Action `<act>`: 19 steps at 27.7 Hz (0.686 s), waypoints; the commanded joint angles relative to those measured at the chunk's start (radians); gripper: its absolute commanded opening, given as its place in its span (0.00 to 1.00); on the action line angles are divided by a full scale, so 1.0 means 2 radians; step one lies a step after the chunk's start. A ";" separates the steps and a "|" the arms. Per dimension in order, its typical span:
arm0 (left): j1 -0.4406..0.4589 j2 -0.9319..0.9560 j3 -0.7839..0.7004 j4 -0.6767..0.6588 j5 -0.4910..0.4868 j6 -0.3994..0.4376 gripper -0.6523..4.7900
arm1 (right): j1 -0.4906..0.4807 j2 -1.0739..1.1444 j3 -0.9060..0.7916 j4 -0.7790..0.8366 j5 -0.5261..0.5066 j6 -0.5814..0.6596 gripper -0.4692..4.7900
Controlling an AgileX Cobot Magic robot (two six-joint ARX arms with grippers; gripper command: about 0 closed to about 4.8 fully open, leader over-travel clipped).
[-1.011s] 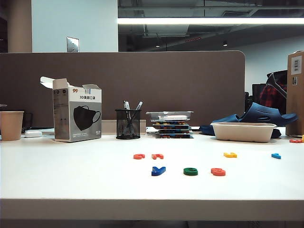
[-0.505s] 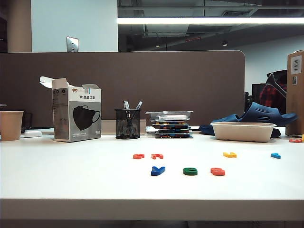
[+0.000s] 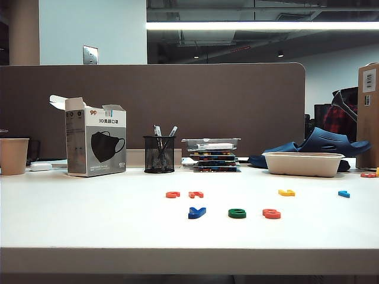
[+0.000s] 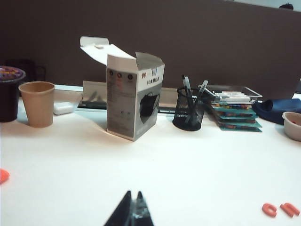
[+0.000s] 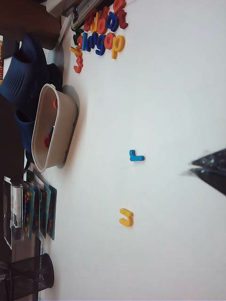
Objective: Select the appropriate letters from the row of letter magnets placed on the table to arrange into the word "yes".
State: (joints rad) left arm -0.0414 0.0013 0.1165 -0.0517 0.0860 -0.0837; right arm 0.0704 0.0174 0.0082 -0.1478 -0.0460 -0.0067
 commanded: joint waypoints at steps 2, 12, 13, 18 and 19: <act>0.000 0.000 -0.026 0.048 -0.002 -0.001 0.11 | 0.000 -0.003 -0.004 0.005 0.001 -0.001 0.09; 0.000 0.000 -0.054 0.058 -0.011 0.001 0.11 | 0.000 -0.003 -0.004 0.005 0.001 -0.001 0.09; 0.000 0.000 -0.054 0.060 -0.011 0.001 0.11 | 0.000 -0.003 -0.004 0.005 0.001 -0.001 0.09; 0.000 0.000 -0.054 0.057 -0.007 -0.001 0.11 | 0.000 -0.003 -0.004 0.005 0.001 -0.001 0.12; 0.000 0.000 -0.054 0.056 -0.007 -0.001 0.11 | 0.000 -0.003 -0.004 0.006 0.001 -0.001 0.12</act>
State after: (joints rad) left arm -0.0414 0.0010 0.0051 0.0521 0.0677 -0.0837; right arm 0.0700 0.0174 0.0082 -0.1478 -0.0460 -0.0071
